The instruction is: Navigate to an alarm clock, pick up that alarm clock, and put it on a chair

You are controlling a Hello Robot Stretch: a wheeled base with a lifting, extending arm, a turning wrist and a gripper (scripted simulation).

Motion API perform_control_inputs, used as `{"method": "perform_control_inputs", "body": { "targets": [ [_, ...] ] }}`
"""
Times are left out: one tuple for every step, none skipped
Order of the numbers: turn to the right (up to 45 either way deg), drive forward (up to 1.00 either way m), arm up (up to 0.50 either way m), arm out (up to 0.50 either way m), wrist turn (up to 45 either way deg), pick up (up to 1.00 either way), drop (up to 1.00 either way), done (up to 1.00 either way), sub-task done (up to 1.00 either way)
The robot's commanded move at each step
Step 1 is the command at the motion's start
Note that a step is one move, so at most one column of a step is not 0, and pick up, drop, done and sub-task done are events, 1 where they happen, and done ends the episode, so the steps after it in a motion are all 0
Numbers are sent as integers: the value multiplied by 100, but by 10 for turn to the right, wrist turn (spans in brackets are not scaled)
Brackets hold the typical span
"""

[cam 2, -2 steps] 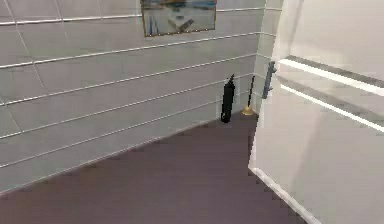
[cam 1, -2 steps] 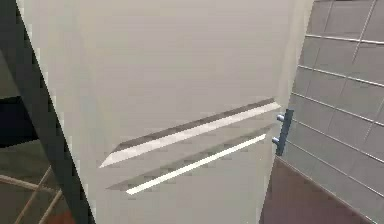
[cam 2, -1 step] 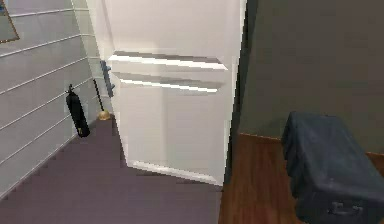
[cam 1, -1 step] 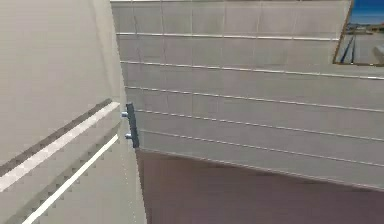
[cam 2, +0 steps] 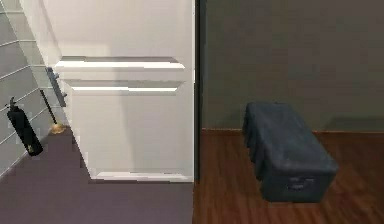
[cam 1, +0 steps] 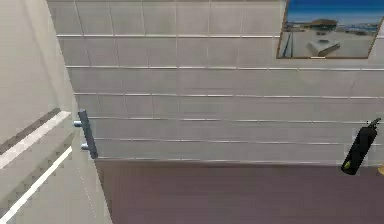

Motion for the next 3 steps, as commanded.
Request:
{"method": "perform_control_inputs", "body": {
  "targets": [
    [0, 100, 0, 0, 0, 0, 0, 0, 0],
    [120, 0, 0, 0, 0, 0, 0, 0, 0],
    [0, 20, 0, 0, 0, 0, 0, 0, 0]
  ]
}}
